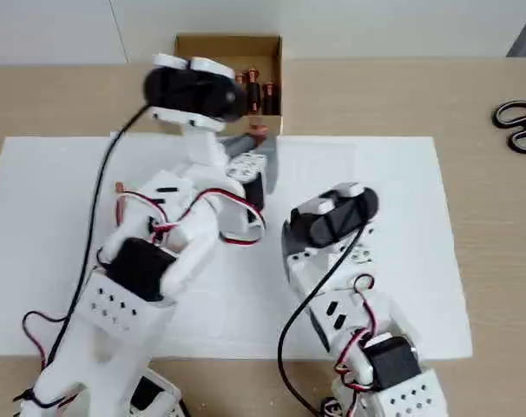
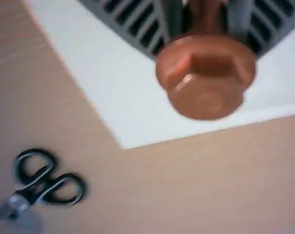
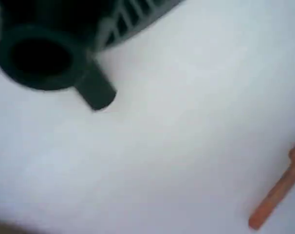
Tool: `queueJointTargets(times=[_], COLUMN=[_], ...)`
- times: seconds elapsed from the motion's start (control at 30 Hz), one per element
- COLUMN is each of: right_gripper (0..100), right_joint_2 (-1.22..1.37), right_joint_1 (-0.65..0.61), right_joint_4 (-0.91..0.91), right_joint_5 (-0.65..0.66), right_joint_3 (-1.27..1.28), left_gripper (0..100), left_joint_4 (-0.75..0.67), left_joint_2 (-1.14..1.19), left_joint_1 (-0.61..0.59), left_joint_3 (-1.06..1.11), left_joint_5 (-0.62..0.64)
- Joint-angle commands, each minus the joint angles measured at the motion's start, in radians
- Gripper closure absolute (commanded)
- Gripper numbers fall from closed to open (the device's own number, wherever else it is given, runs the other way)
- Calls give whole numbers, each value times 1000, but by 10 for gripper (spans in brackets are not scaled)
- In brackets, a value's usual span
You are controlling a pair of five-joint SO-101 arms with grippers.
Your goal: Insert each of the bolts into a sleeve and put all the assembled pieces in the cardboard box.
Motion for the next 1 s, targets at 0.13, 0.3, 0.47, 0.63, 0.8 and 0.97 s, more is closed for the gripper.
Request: queueJointTargets(times=[0.13,0.3,0.47,0.63,0.8,0.97], right_gripper=[995,995,995,995,995,995], right_joint_2=[-18,-19,-19,-19,-19,-19], right_joint_1=[-38,-39,-90,-139,-140,-140], right_joint_4=[-27,-27,-27,-27,-27,-27], right_joint_5=[-11,-12,-12,-11,-11,-11], right_joint_3=[9,9,9,11,11,9], left_gripper=[994,994,994,994,994,994], left_joint_4=[34,-72,-304,-339,-334,-269], left_joint_2=[-264,-370,-404,-411,-411,-411], left_joint_1=[2,2,11,11,12,55], left_joint_3=[84,300,481,522,526,530], left_joint_5=[-57,-55,-55,-55,-55,-52])
